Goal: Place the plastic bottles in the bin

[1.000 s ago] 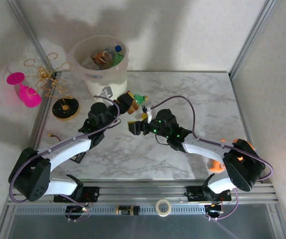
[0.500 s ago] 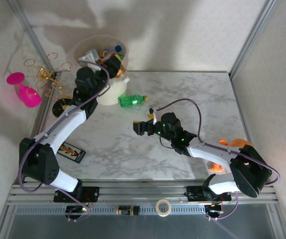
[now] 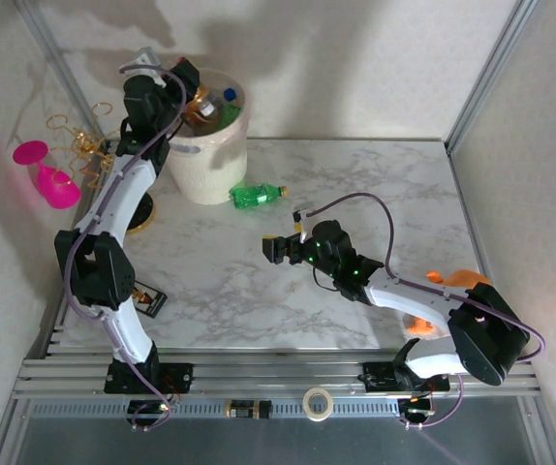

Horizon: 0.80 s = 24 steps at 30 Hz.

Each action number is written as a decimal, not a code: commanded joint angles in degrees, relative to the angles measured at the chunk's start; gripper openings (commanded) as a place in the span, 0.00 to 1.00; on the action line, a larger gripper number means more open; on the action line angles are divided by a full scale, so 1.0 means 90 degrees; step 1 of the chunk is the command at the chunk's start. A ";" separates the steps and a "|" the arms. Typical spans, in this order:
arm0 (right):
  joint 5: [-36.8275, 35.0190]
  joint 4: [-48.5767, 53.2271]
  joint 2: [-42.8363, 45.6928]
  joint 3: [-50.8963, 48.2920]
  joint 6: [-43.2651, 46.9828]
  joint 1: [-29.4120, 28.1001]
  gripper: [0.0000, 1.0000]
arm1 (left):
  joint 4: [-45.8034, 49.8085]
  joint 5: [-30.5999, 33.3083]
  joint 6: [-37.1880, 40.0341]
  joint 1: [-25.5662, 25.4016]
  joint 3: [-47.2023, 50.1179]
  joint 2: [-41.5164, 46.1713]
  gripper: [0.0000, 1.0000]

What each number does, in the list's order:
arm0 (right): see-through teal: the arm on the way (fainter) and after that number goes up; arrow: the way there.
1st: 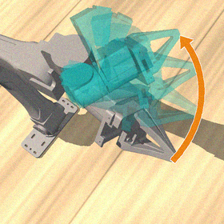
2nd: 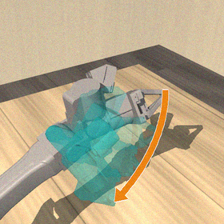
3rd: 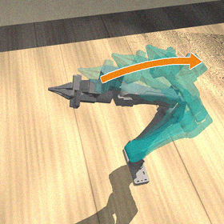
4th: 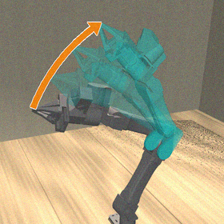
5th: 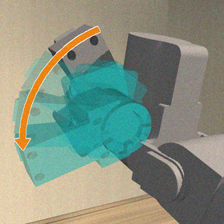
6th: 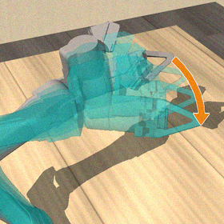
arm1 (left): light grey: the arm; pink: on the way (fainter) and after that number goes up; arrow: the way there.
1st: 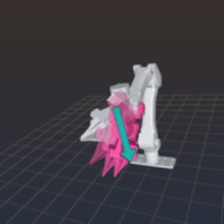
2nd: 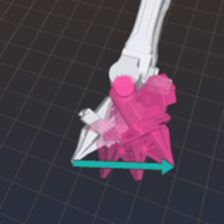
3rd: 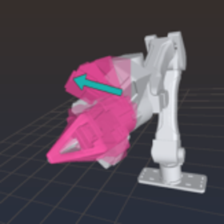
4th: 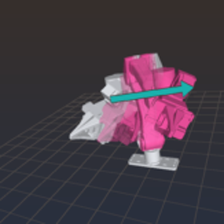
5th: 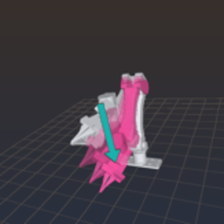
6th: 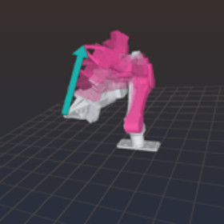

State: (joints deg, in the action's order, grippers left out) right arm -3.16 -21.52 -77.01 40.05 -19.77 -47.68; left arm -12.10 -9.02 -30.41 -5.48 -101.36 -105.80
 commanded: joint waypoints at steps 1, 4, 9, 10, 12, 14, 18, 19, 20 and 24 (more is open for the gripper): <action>-0.0169 0.0176 0.0104 0.0064 -0.0010 -0.0049 0.99 | 0.0342 0.0025 -0.0234 0.0172 -0.0477 -0.0318 0.31; -0.0216 0.0174 0.0161 0.0001 -0.0063 -0.0048 0.99 | 0.0874 0.0036 -0.0140 0.0245 -0.1037 -0.0657 0.31; -0.0351 0.0317 0.0286 -0.0045 -0.0077 -0.0045 0.99 | 0.1718 -0.0056 -0.0127 0.0331 -0.1653 -0.1082 0.38; -0.0393 0.0347 0.0317 -0.0045 -0.0061 -0.0051 0.99 | 0.1815 -0.0044 -0.0141 0.0349 -0.1677 -0.1114 0.40; -0.0430 0.0397 0.0356 -0.0046 -0.0055 -0.0053 0.99 | 0.1917 -0.0029 -0.0165 0.0369 -0.1692 -0.1129 0.47; -0.0442 0.0445 0.0380 -0.0046 -0.0041 -0.0050 0.99 | 0.2002 -0.0002 -0.0188 0.0373 -0.1715 -0.1118 0.65; -0.0440 0.0467 0.0413 -0.0065 -0.0049 -0.0053 0.99 | 0.2058 0.0015 -0.0167 0.0374 -0.1755 -0.0987 0.89; -0.0440 0.0467 0.0418 -0.0061 -0.0059 -0.0050 0.99 | 0.2067 0.0022 -0.0161 0.0382 -0.1755 -0.0938 0.99; -0.0441 0.0467 0.0419 -0.0065 -0.0059 -0.0053 0.99 | 0.2075 0.0025 -0.0164 0.0384 -0.1755 -0.0881 1.00; -0.0427 0.0458 0.0407 -0.0046 -0.0059 -0.0050 0.99 | 0.2140 0.0016 -0.0079 0.0384 -0.1712 -0.0619 1.00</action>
State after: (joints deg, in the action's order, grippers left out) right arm -6.04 -17.52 -74.35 40.03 -20.18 -47.68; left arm 6.22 -9.04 -31.86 -2.50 -115.18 -115.11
